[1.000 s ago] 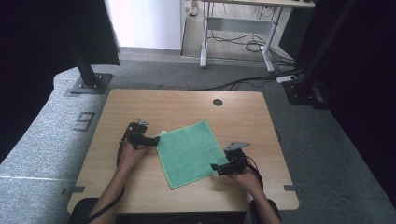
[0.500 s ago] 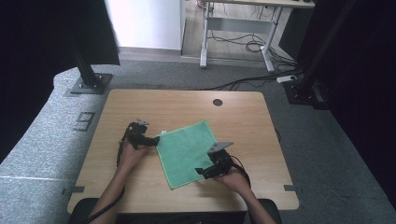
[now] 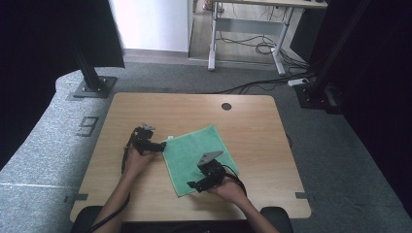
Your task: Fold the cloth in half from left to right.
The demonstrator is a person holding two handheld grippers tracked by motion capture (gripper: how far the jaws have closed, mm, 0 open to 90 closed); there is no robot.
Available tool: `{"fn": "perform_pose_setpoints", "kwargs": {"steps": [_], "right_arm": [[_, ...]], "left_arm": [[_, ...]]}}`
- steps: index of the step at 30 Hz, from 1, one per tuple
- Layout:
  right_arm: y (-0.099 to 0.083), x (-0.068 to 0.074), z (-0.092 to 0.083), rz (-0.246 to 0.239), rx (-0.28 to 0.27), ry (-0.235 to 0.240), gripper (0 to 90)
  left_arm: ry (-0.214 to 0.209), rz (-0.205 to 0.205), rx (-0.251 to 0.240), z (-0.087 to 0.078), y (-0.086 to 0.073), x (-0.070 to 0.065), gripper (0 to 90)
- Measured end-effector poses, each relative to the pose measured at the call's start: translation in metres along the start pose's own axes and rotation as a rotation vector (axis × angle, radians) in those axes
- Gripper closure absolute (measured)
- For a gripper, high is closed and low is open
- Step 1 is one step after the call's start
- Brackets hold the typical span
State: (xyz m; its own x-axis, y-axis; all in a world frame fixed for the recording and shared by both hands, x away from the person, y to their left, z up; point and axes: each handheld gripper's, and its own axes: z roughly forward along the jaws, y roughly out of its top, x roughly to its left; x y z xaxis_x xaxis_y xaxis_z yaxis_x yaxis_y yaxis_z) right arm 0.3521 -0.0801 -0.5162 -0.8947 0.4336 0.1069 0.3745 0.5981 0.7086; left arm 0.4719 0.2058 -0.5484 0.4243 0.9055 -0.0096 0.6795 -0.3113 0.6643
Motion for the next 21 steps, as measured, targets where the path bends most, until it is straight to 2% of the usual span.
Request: {"fn": "perform_pose_setpoints", "kwargs": {"steps": [11, 18, 21], "right_arm": [[0.01, 0.026, 0.022, -0.074, 0.031, 0.083, 31.0], [0.012, 0.04, 0.03, -0.115, 0.056, 0.134, 45.9], [0.012, 0.045, 0.033, -0.135, 0.073, 0.141, 50.6]], "left_arm": [[-0.001, -0.002, -0.001, 0.0, 0.0, 0.0, 0.8], [-0.002, -0.002, 0.001, 0.0, 0.0, 0.0, 0.8], [-0.004, 0.0, 0.001, 0.0, 0.0, 0.0, 0.8]]}}
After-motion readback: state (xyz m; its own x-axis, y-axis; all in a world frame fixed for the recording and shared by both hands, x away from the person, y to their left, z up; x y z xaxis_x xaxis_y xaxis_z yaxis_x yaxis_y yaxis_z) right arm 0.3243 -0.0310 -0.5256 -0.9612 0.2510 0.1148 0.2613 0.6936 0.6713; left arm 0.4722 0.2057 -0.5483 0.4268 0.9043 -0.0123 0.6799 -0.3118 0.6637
